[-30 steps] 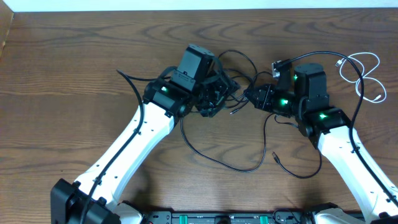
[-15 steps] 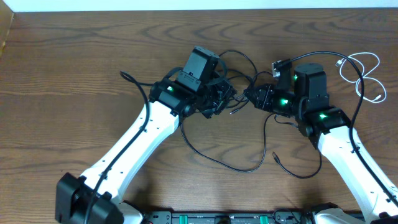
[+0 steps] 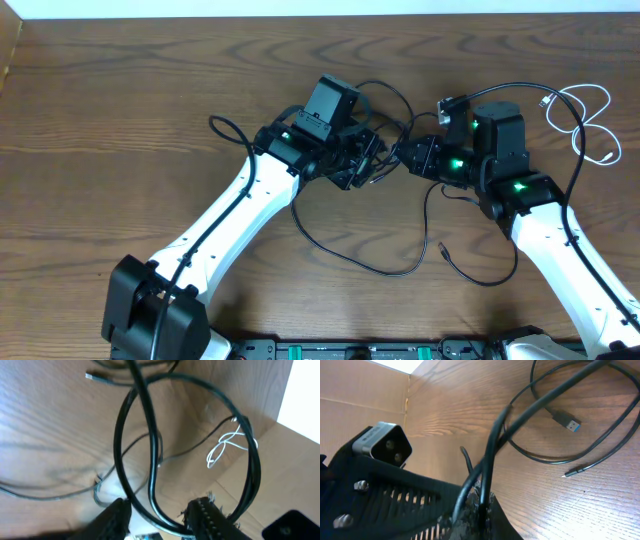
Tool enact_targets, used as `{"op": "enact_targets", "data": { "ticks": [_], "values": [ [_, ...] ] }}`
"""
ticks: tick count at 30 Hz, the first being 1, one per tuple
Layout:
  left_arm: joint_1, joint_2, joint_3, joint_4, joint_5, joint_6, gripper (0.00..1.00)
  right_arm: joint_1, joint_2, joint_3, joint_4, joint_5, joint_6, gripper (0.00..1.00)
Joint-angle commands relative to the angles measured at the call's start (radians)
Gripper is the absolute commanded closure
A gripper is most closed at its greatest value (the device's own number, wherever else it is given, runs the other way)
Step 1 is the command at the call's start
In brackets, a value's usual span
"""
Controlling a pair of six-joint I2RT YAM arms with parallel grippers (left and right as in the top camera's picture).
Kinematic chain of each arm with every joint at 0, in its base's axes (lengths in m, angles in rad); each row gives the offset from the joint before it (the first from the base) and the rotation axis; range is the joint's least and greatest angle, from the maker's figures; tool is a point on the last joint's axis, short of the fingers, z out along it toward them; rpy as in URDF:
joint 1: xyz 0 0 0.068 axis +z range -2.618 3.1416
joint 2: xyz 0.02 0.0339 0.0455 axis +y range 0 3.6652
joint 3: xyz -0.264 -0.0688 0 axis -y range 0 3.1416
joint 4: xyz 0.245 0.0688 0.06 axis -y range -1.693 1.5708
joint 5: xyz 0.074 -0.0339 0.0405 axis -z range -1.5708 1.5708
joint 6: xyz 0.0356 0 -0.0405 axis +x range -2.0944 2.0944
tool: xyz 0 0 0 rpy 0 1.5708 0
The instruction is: Untangle cables
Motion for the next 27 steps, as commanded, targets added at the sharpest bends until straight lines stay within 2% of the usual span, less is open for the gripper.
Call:
{"op": "enact_targets", "data": {
  "ticks": [1, 6, 11, 15, 20, 27],
  "values": [
    [-0.002, 0.000, -0.006, 0.002, 0.076, -0.010, 0.56, 0.005, -0.003, -0.002, 0.000, -0.004, 0.005, 0.99],
    [0.000, 0.000, -0.006, 0.001, 0.093, -0.038, 0.57, 0.005, -0.003, -0.002, -0.001, -0.007, 0.005, 0.99],
    [0.000, 0.000, -0.006, 0.001, 0.060, -0.088, 0.73, 0.005, -0.003, -0.002, -0.003, -0.008, 0.005, 0.99],
    [0.000, 0.000, -0.006, 0.001, -0.003, -0.097, 0.76, 0.005, -0.003, -0.002, -0.005, -0.007, 0.005, 0.99],
    [0.000, 0.000, -0.006, 0.002, -0.016, -0.097, 0.92, 0.005, -0.003, -0.002, -0.005, -0.007, 0.005, 0.99],
    [0.001, 0.000, -0.006, 0.001, -0.091, -0.082, 0.93, 0.005, -0.003, -0.002, -0.018, -0.007, 0.004, 0.99]
  ]
}}
